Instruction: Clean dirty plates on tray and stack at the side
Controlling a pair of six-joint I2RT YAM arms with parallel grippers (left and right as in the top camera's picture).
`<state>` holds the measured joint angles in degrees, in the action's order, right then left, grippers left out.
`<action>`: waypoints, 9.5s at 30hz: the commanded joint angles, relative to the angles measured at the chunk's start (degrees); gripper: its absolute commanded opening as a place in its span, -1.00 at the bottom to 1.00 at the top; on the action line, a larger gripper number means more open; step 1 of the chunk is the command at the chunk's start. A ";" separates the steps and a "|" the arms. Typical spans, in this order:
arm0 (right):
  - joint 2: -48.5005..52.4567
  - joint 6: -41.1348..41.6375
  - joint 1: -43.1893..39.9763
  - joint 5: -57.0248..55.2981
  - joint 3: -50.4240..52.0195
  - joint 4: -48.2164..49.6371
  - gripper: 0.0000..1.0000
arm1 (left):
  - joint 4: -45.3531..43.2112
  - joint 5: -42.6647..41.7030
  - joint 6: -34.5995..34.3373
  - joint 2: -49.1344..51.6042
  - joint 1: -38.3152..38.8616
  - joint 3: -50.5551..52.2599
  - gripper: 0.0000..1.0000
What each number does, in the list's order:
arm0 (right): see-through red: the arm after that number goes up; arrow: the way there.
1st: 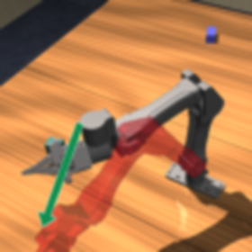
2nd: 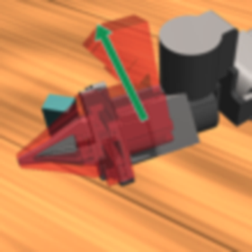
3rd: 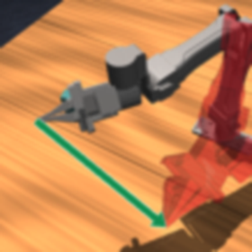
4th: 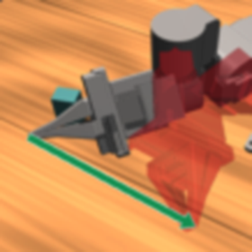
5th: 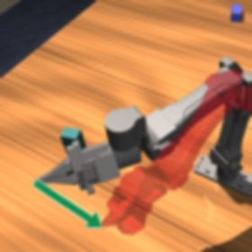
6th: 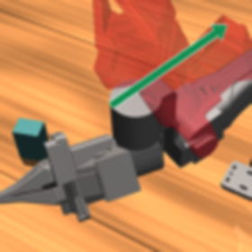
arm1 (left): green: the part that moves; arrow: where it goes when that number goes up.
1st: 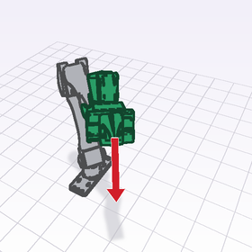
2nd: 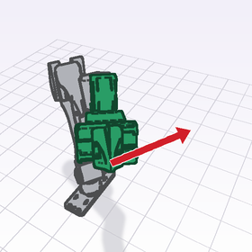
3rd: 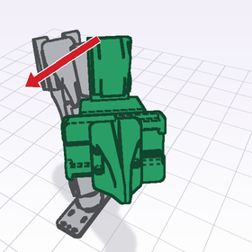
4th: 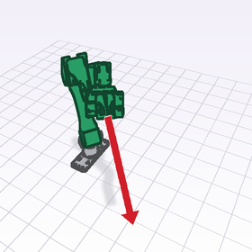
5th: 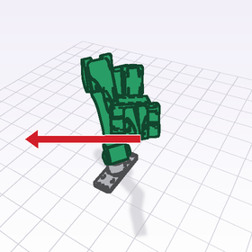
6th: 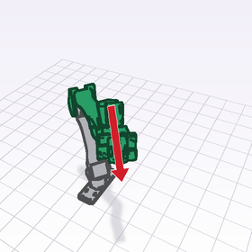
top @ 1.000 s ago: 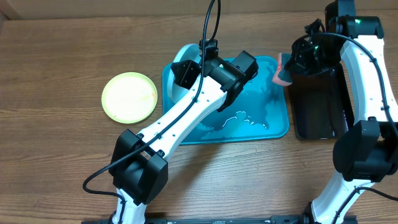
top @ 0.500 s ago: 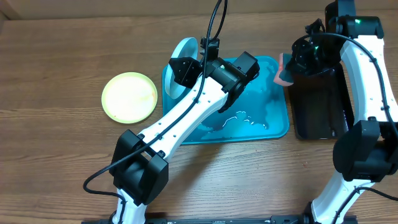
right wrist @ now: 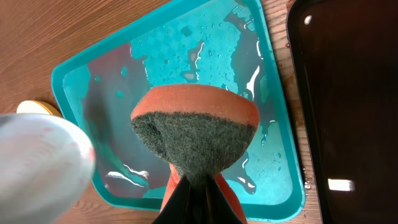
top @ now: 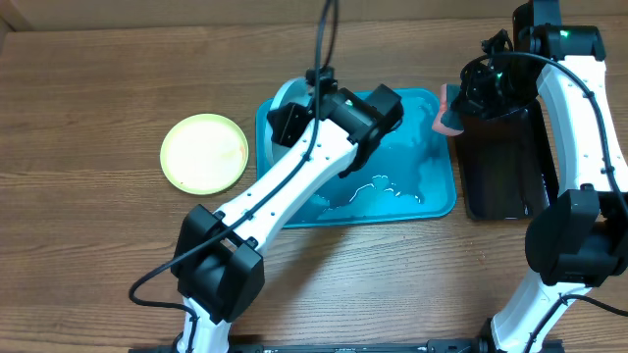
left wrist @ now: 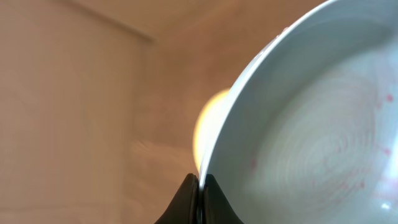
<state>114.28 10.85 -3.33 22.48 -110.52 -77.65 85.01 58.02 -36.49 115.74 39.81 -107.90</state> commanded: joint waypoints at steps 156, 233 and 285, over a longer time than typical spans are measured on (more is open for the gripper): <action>-23.74 -1.27 -6.93 -11.08 0.39 -10.29 1.00 | -51.82 -58.47 18.51 -28.85 -22.51 40.24 0.99; -114.12 -10.97 4.98 -10.45 110.07 74.03 1.00 | -51.82 -58.47 18.51 -28.85 -22.53 40.24 1.00; -114.12 -10.97 4.98 -10.45 110.07 74.03 1.00 | -85.00 -62.18 27.69 -70.71 -33.90 74.42 0.99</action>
<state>0.69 -0.38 1.26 11.79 -1.06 -3.97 3.75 -1.80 -10.52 51.37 7.68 -42.61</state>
